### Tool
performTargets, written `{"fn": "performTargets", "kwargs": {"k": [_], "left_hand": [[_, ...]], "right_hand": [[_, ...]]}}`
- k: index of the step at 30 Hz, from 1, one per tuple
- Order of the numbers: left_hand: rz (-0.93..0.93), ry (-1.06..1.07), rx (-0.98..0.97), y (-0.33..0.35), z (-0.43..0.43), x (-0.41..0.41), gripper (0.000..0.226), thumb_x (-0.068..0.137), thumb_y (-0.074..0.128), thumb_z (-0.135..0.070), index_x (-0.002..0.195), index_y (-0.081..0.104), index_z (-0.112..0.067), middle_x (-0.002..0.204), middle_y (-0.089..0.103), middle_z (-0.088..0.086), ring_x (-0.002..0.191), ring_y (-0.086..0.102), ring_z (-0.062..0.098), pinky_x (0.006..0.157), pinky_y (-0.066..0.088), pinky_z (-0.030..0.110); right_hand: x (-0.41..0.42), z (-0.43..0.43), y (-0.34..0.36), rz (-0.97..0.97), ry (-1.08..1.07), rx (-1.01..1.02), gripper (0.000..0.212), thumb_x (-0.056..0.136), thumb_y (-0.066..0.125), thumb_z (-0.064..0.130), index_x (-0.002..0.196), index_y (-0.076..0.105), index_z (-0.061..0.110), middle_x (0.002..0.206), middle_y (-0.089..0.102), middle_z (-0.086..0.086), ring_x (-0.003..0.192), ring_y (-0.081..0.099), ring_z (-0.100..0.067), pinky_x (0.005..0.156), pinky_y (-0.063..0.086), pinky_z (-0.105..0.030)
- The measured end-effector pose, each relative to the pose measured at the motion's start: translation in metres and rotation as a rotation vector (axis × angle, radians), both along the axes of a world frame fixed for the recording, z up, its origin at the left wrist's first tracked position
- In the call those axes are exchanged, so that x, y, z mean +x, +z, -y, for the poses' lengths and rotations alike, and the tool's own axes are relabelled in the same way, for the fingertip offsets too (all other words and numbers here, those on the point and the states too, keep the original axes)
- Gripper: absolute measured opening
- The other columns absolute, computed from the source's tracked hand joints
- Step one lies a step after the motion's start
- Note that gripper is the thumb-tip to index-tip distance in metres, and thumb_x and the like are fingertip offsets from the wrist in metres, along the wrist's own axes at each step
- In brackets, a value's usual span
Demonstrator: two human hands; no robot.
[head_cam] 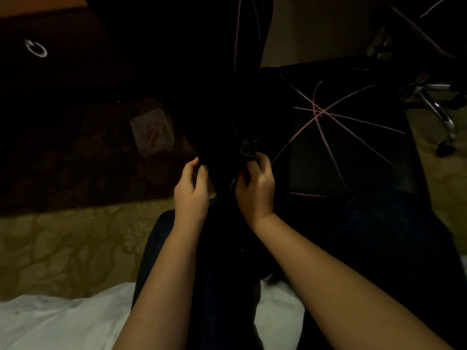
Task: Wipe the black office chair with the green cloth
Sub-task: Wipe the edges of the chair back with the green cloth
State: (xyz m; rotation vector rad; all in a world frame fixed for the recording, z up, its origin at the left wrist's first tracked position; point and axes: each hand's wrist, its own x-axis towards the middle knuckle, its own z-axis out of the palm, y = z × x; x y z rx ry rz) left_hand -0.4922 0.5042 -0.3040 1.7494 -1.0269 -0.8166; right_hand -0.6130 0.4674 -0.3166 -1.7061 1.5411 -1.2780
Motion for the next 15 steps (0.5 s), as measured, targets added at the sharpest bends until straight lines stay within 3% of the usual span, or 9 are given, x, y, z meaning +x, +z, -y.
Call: {"fn": "performTargets", "kwargs": {"k": [3,6,10,12,15], "left_hand": [[-0.002,0.000,0.007,0.000,0.001,0.001,0.035,0.103,0.043,-0.039,0.135,0.051,-0.027,0.109,0.056,-0.025,0.095,0.050,-0.024,0.072,0.040,-0.001],[-0.005,-0.005,0.001,0.003,0.001,0.002,0.038,0.103,0.043,-0.038,0.137,0.050,-0.024,0.111,0.056,-0.025,0.100,0.051,-0.018,0.078,0.041,0.003],[-0.048,-0.027,-0.004,0.008,-0.002,0.002,0.036,0.104,0.041,-0.034,0.137,0.049,-0.025,0.115,0.054,-0.024,0.114,0.053,0.001,0.098,0.046,0.029],[-0.072,-0.025,-0.004,0.010,-0.002,0.002,0.035,0.104,0.041,-0.033,0.137,0.049,-0.026,0.114,0.053,-0.025,0.115,0.052,0.001,0.099,0.045,0.029],[-0.105,-0.026,-0.002,0.010,-0.002,0.004,0.035,0.104,0.040,-0.033,0.137,0.049,-0.025,0.113,0.053,-0.026,0.111,0.051,-0.005,0.091,0.043,0.016]], "right_hand": [[-0.001,0.003,-0.010,-0.025,0.052,0.022,0.023,0.089,0.055,-0.003,0.108,0.064,-0.011,0.119,0.057,-0.024,0.108,0.058,-0.036,0.092,0.045,-0.028],[-0.008,0.008,-0.022,-0.204,0.179,0.129,0.031,0.089,0.054,-0.002,0.118,0.063,-0.003,0.127,0.055,-0.021,0.116,0.055,-0.035,0.099,0.046,-0.034],[-0.015,0.008,-0.031,-0.492,0.383,0.199,0.050,0.086,0.055,-0.001,0.134,0.054,0.009,0.131,0.053,-0.016,0.123,0.047,-0.033,0.100,0.042,-0.033],[-0.021,0.012,-0.026,-0.553,0.355,0.259,0.053,0.087,0.053,0.002,0.139,0.045,0.012,0.127,0.053,-0.015,0.118,0.050,-0.032,0.095,0.043,-0.034],[-0.035,0.018,-0.007,-0.399,0.236,0.290,0.043,0.092,0.054,0.008,0.133,0.041,0.014,0.114,0.058,-0.016,0.102,0.060,-0.033,0.084,0.052,-0.040]]}}
